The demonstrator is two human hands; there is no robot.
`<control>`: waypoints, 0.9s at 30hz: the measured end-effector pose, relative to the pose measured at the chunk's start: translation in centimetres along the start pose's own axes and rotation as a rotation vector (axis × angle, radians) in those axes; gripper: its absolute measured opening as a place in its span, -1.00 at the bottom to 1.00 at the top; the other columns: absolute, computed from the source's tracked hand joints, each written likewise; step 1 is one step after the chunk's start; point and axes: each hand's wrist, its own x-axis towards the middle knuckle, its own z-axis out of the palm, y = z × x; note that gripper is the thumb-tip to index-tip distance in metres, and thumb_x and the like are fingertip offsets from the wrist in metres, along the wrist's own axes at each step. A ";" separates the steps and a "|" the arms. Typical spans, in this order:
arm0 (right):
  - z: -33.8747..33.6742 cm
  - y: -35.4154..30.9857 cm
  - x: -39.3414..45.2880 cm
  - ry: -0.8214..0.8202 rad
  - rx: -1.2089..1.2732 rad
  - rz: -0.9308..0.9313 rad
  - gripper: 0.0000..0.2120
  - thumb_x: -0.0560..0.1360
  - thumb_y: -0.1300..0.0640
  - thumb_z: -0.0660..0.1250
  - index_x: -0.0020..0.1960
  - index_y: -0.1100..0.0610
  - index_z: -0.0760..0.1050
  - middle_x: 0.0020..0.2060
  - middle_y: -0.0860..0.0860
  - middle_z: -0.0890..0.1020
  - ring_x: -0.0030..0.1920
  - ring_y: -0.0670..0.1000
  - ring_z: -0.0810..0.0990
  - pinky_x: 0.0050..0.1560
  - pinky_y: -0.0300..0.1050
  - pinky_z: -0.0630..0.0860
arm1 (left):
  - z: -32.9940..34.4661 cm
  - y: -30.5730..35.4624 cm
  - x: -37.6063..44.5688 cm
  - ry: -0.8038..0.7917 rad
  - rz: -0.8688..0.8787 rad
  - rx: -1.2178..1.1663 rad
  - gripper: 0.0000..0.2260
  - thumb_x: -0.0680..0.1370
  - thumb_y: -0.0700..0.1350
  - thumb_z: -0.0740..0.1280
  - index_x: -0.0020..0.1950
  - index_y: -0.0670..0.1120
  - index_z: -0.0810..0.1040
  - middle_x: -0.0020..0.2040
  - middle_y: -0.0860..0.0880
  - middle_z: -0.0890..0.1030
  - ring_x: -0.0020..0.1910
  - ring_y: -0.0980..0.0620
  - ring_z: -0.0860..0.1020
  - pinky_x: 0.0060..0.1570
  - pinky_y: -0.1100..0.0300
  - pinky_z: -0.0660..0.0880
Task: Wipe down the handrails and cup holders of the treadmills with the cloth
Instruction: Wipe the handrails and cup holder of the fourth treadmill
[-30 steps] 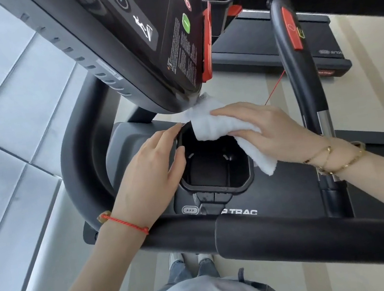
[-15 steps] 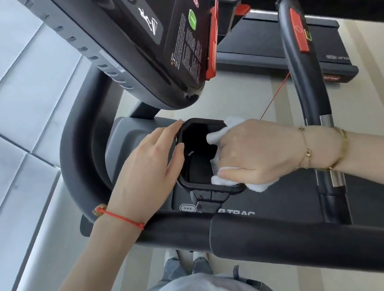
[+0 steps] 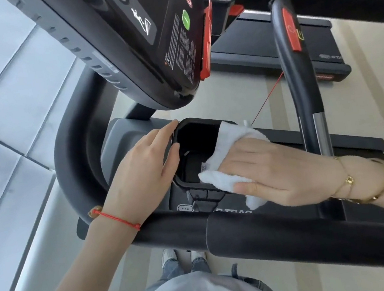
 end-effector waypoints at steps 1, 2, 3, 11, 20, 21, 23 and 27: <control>0.3 -0.8 -0.1 0.026 0.028 0.022 -0.63 0.68 -0.01 -0.02 0.08 0.15 0.51 -0.09 -0.04 0.51 -0.04 0.00 0.41 0.20 -0.14 0.29 | 0.0 0.0 0.0 -0.002 0.004 -0.003 -0.59 0.64 -0.04 0.14 0.49 -0.05 0.35 0.11 -0.02 0.58 0.04 -0.05 0.57 0.04 -0.03 0.52; 0.6 -1.7 -0.1 0.052 0.052 0.047 -0.62 0.68 -0.01 -0.03 0.08 0.17 0.50 -0.10 -0.04 0.51 -0.06 -0.01 0.41 0.17 -0.12 0.30 | 0.1 0.0 0.0 -0.002 0.009 -0.006 -0.59 0.64 -0.04 0.14 0.49 -0.06 0.35 0.12 -0.02 0.58 0.05 -0.05 0.57 0.04 -0.02 0.52; 0.7 -2.3 0.2 0.066 0.058 0.067 -0.61 0.68 0.00 -0.06 0.10 0.17 0.48 -0.13 -0.06 0.50 -0.08 -0.01 0.40 0.14 -0.09 0.31 | 0.1 -0.1 0.0 0.001 0.012 -0.010 -0.59 0.64 -0.05 0.15 0.50 -0.05 0.35 0.12 -0.02 0.58 0.04 -0.05 0.57 0.03 -0.01 0.53; 2.4 -5.3 4.1 0.075 -0.128 0.219 -0.46 0.65 -0.03 -0.28 0.40 0.15 0.30 -0.10 -0.04 0.44 -0.12 0.04 0.43 0.07 -0.01 0.40 | 0.4 -0.8 0.2 0.013 0.020 -0.087 -0.62 0.65 -0.09 0.15 0.48 -0.05 0.37 0.14 0.00 0.59 0.01 -0.02 0.57 0.04 0.05 0.53; 2.3 -3.5 2.9 0.204 -0.157 0.207 -0.61 0.65 -0.07 0.06 0.05 0.13 0.58 -0.20 -0.01 0.62 -0.16 0.07 0.55 0.00 -0.04 0.39 | 0.3 -0.6 0.2 0.008 0.028 -0.097 -0.61 0.64 -0.09 0.17 0.49 -0.06 0.36 0.09 -0.02 0.58 0.00 -0.04 0.57 0.01 0.00 0.52; 2.5 -3.8 3.9 0.249 -0.191 0.241 -0.63 0.64 -0.06 0.07 -0.03 0.11 0.58 -0.32 -0.02 0.59 -0.27 0.07 0.54 -0.11 -0.01 0.38 | 0.3 -0.6 0.1 0.006 0.027 -0.105 -0.61 0.64 -0.10 0.18 0.49 -0.08 0.36 0.09 -0.03 0.59 0.00 -0.04 0.57 0.02 -0.01 0.52; 2.9 -4.2 4.3 0.308 -0.228 0.284 -0.64 0.63 -0.06 0.09 -0.07 0.09 0.58 -0.43 -0.03 0.51 -0.37 0.06 0.50 -0.19 -0.01 0.36 | 0.3 -0.5 0.1 0.002 0.024 -0.110 -0.61 0.64 -0.11 0.19 0.48 -0.09 0.37 0.09 -0.05 0.59 0.00 -0.05 0.57 0.03 -0.03 0.53; 3.6 -4.5 1.5 0.371 -0.122 0.255 -0.65 0.65 -0.03 0.12 -0.01 0.19 0.57 -0.25 0.03 0.54 -0.19 0.08 0.49 -0.04 -0.01 0.44 | 0.2 -0.6 0.1 0.000 0.033 -0.096 -0.60 0.64 -0.11 0.17 0.49 -0.10 0.36 0.08 -0.05 0.59 0.00 -0.07 0.57 0.03 -0.05 0.52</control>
